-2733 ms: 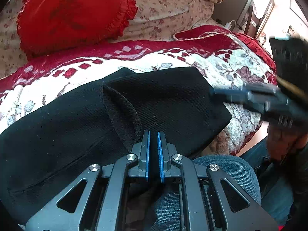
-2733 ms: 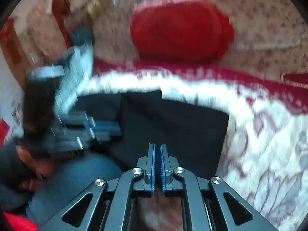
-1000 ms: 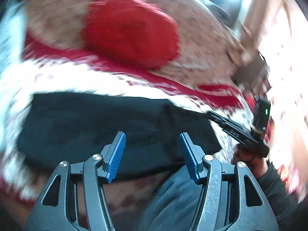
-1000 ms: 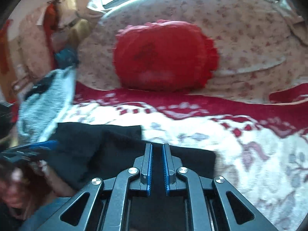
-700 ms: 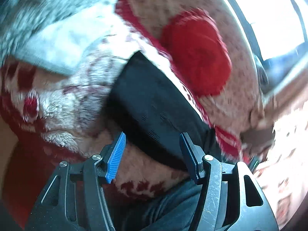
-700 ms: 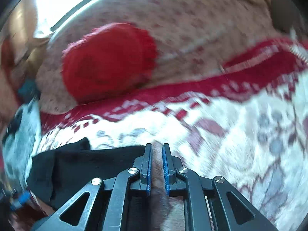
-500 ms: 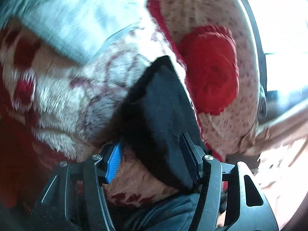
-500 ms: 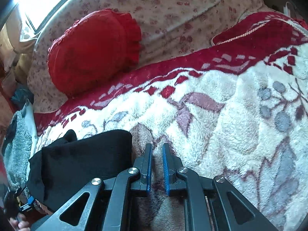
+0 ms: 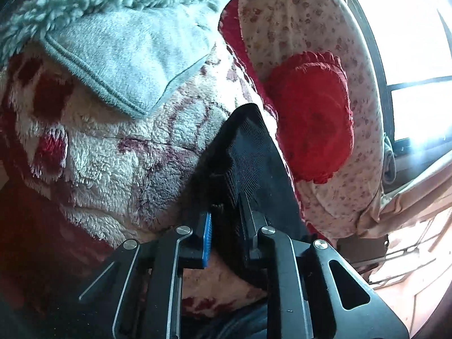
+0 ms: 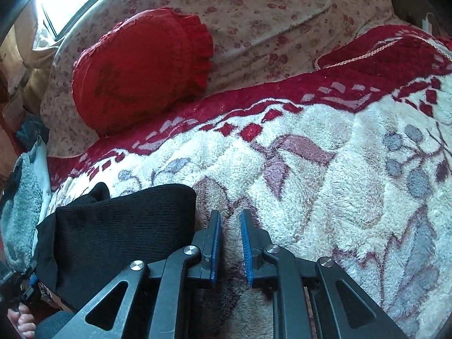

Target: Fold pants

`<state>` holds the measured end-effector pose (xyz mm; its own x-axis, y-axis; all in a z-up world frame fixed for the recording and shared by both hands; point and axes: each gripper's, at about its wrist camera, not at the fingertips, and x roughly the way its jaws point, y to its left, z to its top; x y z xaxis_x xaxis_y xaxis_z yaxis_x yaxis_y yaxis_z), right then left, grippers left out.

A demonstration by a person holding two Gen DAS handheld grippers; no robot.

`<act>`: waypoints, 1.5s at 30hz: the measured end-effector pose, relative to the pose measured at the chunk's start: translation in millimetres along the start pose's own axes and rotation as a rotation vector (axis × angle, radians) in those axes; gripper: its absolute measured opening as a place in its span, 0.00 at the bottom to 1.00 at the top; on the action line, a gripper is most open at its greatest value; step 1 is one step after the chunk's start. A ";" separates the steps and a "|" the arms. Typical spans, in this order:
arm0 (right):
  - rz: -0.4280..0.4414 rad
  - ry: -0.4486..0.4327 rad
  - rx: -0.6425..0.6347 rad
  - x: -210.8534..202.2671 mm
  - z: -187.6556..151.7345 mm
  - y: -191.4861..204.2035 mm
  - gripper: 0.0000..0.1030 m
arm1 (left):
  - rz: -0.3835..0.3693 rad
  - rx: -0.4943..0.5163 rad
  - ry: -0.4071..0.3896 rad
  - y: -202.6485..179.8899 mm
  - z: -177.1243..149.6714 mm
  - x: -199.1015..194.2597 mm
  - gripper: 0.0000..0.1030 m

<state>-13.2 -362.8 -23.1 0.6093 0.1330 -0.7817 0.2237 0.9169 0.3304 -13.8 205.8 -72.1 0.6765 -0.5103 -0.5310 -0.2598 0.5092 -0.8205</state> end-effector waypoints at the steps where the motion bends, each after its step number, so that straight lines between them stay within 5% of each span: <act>1: 0.000 0.001 -0.002 0.3 0.3 -0.8 0.13 | 0.018 0.032 -0.008 -3.5 -0.6 -1.6 0.12; 4: 0.000 0.000 0.000 0.1 0.0 -1.1 0.13 | 0.104 0.215 -0.047 -26.9 -10.9 -6.2 0.10; 8: 0.001 0.002 0.001 -0.4 0.0 -0.8 0.13 | 0.230 0.664 -0.177 -88.4 -44.8 -11.1 0.09; 11: 0.012 0.013 0.009 -0.2 1.1 -1.4 0.13 | 0.181 0.934 -0.225 -131.1 -78.7 -15.4 0.09; 14: 0.035 0.018 0.035 -6.1 1.2 -7.2 0.13 | 0.098 1.063 -0.202 -161.8 -99.9 -10.7 0.09; 20: 0.082 -0.064 0.018 -30.8 6.1 -3.9 0.13 | 0.049 1.113 -0.148 -189.2 -113.8 11.6 0.09; 24: 0.064 -0.094 -0.036 -37.6 8.8 10.6 0.13 | 0.087 1.033 -0.150 -187.9 -103.2 9.8 0.09; 30: -0.170 -0.174 -0.020 -21.3 21.5 3.4 0.13 | 0.134 0.905 -0.160 -164.8 -79.6 -14.9 0.09; 39: -0.281 -0.154 0.076 -25.8 11.9 -18.6 0.13 | 0.097 0.819 -0.082 -132.6 -67.8 -25.4 0.09; 45: -0.274 -0.148 0.159 -36.2 3.7 -31.0 0.13 | 0.092 0.798 -0.072 -125.6 -66.7 -30.0 0.09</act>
<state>-39.4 -397.5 -3.1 0.6111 -0.1761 -0.7717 0.5027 0.8394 0.2066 -47.4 110.9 32.8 0.7263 -0.4097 -0.5519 0.2354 0.9026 -0.3604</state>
